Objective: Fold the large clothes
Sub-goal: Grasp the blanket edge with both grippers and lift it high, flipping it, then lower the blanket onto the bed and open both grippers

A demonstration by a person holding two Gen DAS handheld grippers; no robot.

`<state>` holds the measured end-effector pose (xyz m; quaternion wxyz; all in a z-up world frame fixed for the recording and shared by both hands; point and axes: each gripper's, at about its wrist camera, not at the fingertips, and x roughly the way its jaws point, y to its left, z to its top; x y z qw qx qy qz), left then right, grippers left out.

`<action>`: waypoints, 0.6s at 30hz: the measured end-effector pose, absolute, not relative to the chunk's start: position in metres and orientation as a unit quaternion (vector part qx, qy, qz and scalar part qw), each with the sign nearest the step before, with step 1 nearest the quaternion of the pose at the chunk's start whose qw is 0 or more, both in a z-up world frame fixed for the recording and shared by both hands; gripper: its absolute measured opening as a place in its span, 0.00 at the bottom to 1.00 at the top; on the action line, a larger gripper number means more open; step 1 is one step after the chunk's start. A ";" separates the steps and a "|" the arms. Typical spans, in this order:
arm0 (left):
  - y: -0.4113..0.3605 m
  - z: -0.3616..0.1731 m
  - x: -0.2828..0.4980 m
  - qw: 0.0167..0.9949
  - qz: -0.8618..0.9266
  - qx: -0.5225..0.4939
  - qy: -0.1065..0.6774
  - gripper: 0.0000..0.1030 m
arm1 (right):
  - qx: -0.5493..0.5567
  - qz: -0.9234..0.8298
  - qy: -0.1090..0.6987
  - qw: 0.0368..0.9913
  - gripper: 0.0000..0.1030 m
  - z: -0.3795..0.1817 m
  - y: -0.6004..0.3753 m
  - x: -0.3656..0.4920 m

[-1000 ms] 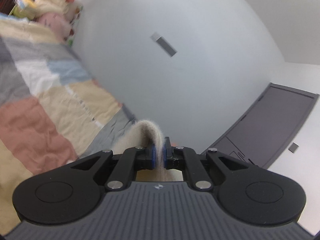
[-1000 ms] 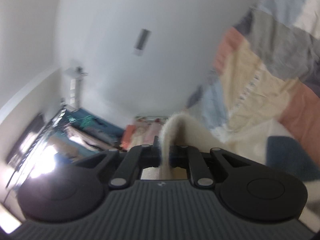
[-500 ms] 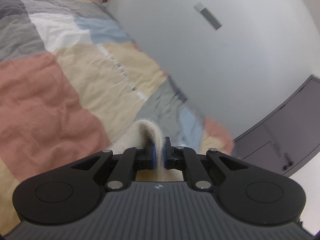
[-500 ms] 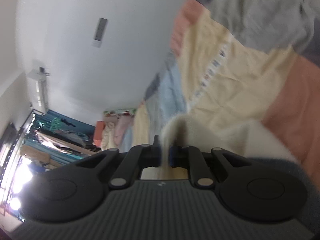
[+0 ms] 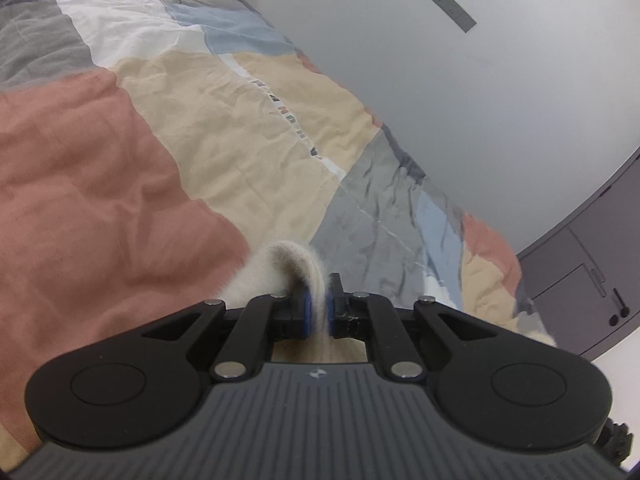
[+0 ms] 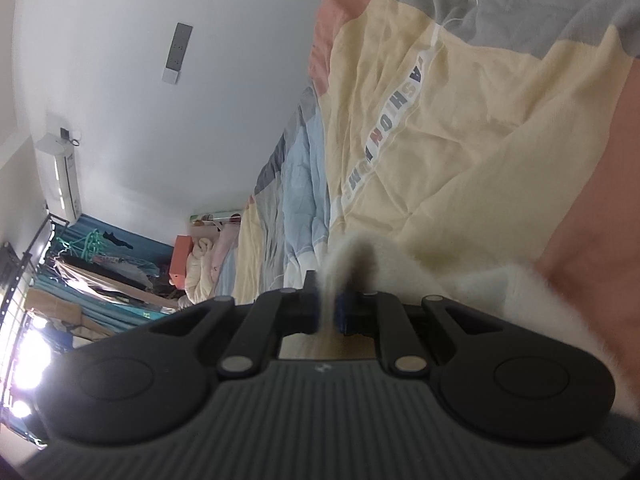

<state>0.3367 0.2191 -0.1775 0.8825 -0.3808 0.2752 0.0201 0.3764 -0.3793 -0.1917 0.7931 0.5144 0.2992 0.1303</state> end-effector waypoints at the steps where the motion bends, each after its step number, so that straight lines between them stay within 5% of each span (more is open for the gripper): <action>1: 0.220 -0.176 0.335 0.882 0.015 -0.383 0.275 0.10 | 0.514 0.130 0.299 0.793 0.12 -0.190 -0.379 0.375; 3: 0.220 -0.171 0.330 0.881 0.010 -0.387 0.272 0.13 | 0.517 0.133 0.297 0.792 0.14 -0.188 -0.378 0.372; 4: 0.220 -0.168 0.328 0.880 0.006 -0.388 0.273 0.19 | 0.519 0.138 0.293 0.791 0.25 -0.186 -0.376 0.370; 7: 0.217 -0.151 0.313 0.885 0.007 -0.382 0.267 0.60 | 0.517 0.157 0.270 0.797 0.56 -0.172 -0.369 0.357; 11: 0.212 -0.126 0.283 0.894 -0.004 -0.377 0.244 0.69 | 0.478 0.167 0.247 0.826 0.59 -0.144 -0.359 0.335; 18: 0.187 -0.116 0.256 0.916 0.021 -0.277 0.291 0.70 | 0.342 0.146 0.268 0.889 0.59 -0.116 -0.337 0.310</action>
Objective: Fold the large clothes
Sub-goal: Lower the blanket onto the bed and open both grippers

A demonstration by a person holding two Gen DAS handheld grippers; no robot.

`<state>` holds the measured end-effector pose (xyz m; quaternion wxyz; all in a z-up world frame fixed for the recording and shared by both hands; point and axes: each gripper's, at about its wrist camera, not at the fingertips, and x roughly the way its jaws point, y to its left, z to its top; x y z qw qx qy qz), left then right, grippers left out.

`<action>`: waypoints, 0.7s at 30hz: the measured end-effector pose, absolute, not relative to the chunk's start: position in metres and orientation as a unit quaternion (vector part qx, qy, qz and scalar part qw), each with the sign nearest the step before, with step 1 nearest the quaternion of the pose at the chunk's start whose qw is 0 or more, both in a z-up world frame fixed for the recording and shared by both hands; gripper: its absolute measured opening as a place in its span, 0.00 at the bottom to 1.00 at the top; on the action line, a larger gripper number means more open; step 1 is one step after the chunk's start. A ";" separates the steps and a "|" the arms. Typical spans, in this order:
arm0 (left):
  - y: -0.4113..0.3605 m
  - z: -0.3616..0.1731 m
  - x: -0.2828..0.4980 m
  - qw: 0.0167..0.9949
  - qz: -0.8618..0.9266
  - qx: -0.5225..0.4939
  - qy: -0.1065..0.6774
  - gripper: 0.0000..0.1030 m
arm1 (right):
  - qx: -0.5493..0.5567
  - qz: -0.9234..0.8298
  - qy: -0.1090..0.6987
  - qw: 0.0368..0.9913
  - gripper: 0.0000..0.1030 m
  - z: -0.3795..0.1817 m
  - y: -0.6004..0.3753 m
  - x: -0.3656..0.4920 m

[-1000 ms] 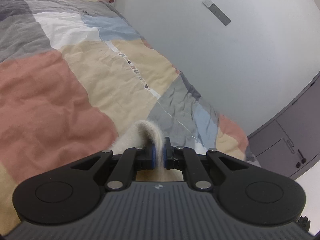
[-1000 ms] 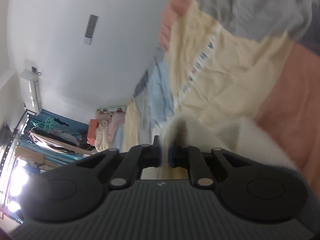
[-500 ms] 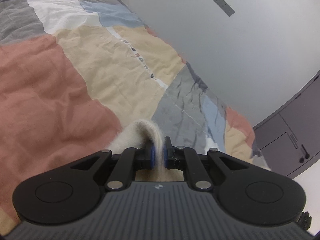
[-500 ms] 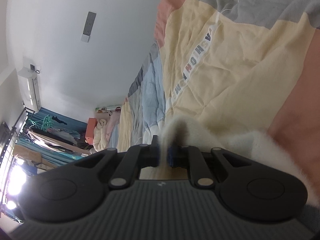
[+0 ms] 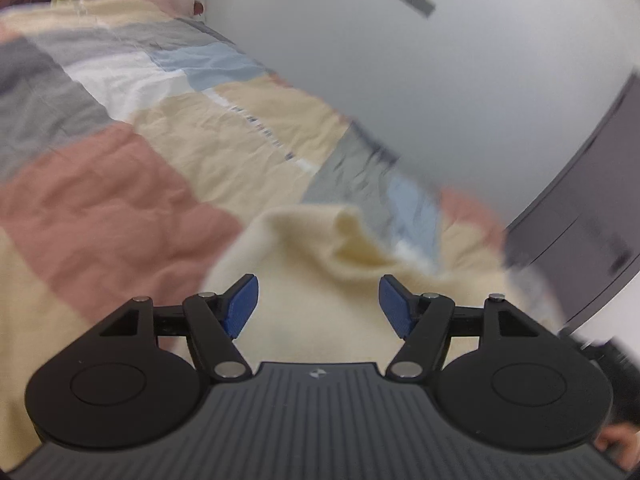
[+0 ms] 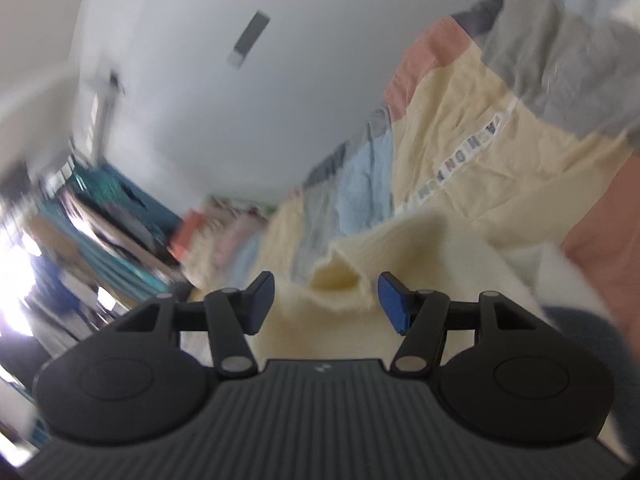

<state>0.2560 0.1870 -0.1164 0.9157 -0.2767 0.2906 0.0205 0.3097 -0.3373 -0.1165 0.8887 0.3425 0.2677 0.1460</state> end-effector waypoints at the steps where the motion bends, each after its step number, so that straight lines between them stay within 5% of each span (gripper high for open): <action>1: 0.184 -0.118 0.256 0.918 0.026 -0.259 0.299 0.70 | 0.306 0.133 0.274 0.902 0.59 -0.114 -0.333 0.307; 14: 0.174 -0.147 0.305 0.919 0.092 -0.149 0.354 0.70 | 0.079 0.078 0.312 0.944 0.59 -0.135 -0.301 0.333; 21: 0.198 -0.170 0.346 0.900 0.080 -0.214 0.370 0.70 | 0.014 0.070 0.311 0.948 0.59 -0.142 -0.290 0.360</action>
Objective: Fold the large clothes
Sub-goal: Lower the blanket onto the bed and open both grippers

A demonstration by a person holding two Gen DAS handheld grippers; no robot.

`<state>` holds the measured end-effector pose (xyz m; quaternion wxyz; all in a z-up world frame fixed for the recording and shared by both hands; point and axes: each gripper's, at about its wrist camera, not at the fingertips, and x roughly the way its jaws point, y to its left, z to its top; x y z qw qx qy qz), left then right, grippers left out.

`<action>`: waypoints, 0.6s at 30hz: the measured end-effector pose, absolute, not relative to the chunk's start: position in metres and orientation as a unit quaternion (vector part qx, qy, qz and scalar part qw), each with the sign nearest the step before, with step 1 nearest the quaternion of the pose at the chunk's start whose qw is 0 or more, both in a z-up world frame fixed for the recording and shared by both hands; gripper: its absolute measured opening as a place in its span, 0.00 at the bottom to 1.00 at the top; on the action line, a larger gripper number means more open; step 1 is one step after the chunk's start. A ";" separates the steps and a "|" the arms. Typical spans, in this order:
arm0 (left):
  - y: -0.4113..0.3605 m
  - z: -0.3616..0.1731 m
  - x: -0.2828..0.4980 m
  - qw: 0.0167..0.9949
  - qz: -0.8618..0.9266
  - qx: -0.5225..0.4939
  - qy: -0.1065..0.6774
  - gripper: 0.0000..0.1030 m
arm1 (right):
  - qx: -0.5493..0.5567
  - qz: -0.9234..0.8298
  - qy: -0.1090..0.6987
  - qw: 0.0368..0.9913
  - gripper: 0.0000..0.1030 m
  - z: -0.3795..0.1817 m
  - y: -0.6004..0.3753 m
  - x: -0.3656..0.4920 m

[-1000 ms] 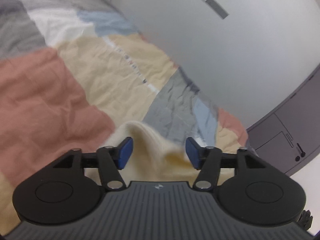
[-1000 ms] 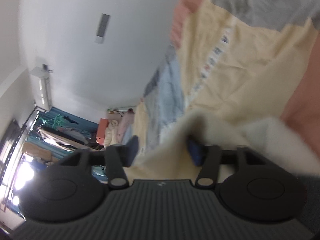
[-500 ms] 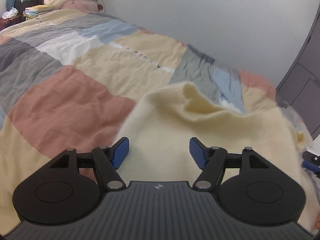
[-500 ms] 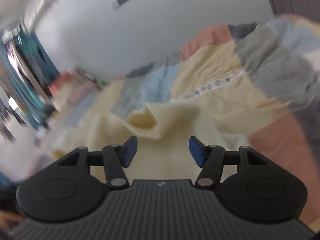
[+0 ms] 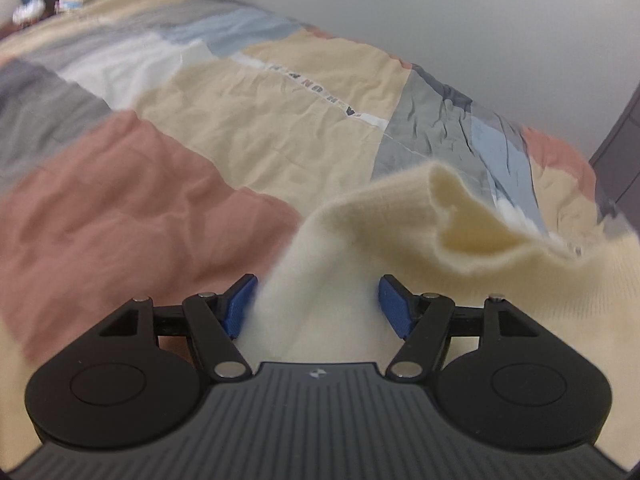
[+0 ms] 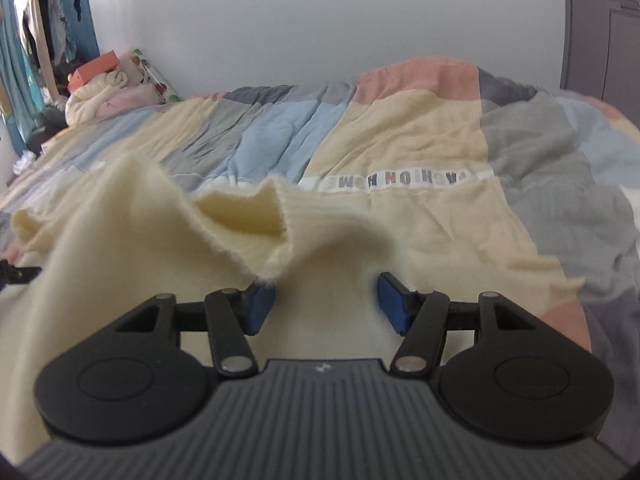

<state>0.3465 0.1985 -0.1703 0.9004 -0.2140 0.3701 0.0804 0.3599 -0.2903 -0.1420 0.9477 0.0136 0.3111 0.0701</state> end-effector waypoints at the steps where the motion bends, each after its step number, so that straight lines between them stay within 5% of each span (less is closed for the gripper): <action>1: 0.200 -0.172 0.353 0.899 0.079 -0.222 0.370 0.70 | -0.004 0.073 0.305 0.950 0.59 -0.142 -0.287 0.364; 15: 0.189 -0.181 0.396 0.914 0.070 -0.209 0.341 0.69 | 0.062 0.076 0.307 0.947 0.57 -0.158 -0.296 0.408; 18: 0.187 -0.180 0.396 0.916 0.068 -0.205 0.338 0.59 | 0.071 0.086 0.312 0.944 0.55 -0.160 -0.296 0.410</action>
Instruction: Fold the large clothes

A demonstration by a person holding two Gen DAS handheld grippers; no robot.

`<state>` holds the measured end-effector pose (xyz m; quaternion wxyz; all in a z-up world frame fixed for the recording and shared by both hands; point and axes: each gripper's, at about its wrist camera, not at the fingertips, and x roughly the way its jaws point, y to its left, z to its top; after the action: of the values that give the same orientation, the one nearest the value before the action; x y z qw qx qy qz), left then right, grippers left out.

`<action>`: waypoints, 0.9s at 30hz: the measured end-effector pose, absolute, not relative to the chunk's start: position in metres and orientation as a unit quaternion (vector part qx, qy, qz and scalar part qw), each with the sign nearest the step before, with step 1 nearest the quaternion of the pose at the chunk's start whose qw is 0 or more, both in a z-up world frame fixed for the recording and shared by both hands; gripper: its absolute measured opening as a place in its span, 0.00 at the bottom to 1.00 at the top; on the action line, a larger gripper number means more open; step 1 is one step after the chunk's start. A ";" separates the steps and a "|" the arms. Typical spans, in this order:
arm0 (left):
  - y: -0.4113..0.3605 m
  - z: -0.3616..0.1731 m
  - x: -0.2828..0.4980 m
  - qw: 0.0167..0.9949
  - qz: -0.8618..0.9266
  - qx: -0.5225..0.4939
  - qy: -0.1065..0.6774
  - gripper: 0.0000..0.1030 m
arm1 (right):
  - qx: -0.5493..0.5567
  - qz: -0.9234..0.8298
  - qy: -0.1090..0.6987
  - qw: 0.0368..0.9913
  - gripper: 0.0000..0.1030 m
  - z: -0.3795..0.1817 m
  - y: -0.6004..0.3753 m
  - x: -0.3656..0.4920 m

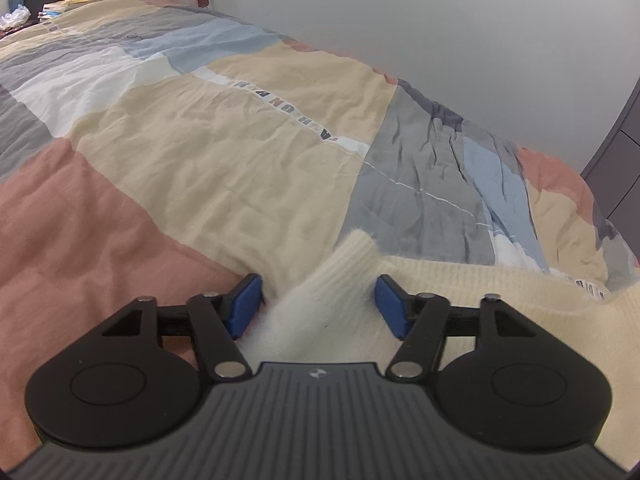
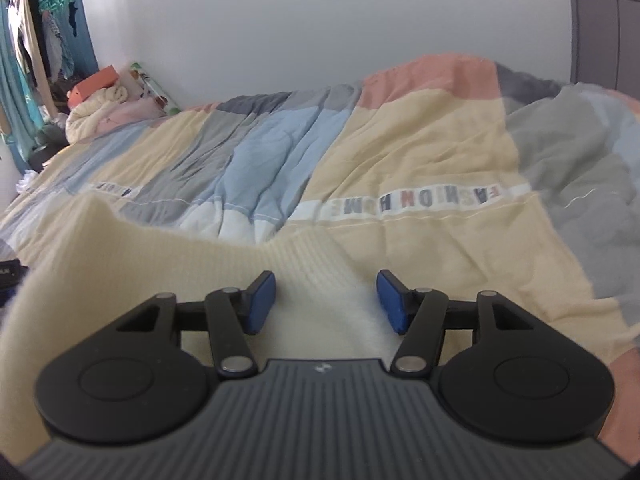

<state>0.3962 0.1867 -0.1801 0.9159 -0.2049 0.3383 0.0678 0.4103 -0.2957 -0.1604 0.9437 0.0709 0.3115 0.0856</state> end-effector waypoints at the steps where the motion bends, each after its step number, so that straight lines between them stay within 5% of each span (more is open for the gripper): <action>1: 0.186 -0.179 0.396 0.917 0.065 -0.202 0.338 0.51 | 0.075 0.090 0.313 0.943 0.52 -0.160 -0.296 0.411; 3: 0.183 -0.178 0.396 0.919 0.063 -0.192 0.337 0.47 | 0.079 0.099 0.314 0.941 0.41 -0.159 -0.297 0.410; 6: 0.178 -0.174 0.394 0.925 0.063 -0.168 0.336 0.26 | 0.077 0.102 0.305 0.944 0.12 -0.156 -0.298 0.405; 8: 0.179 -0.169 0.389 0.928 0.057 -0.168 0.327 0.11 | 0.083 0.107 0.295 0.946 0.12 -0.152 -0.300 0.401; 16: 0.202 -0.144 0.364 0.938 0.126 -0.195 0.256 0.01 | 0.052 0.069 0.237 0.968 0.10 -0.130 -0.310 0.388; 27: 0.220 -0.179 0.382 0.906 0.101 -0.241 0.334 0.02 | 0.058 0.046 0.307 0.949 0.14 -0.167 -0.317 0.412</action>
<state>0.3821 0.2199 -0.1785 0.9057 -0.2406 0.3340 0.1011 0.4120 -0.3170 -0.1674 0.9488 0.0584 0.3071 0.0456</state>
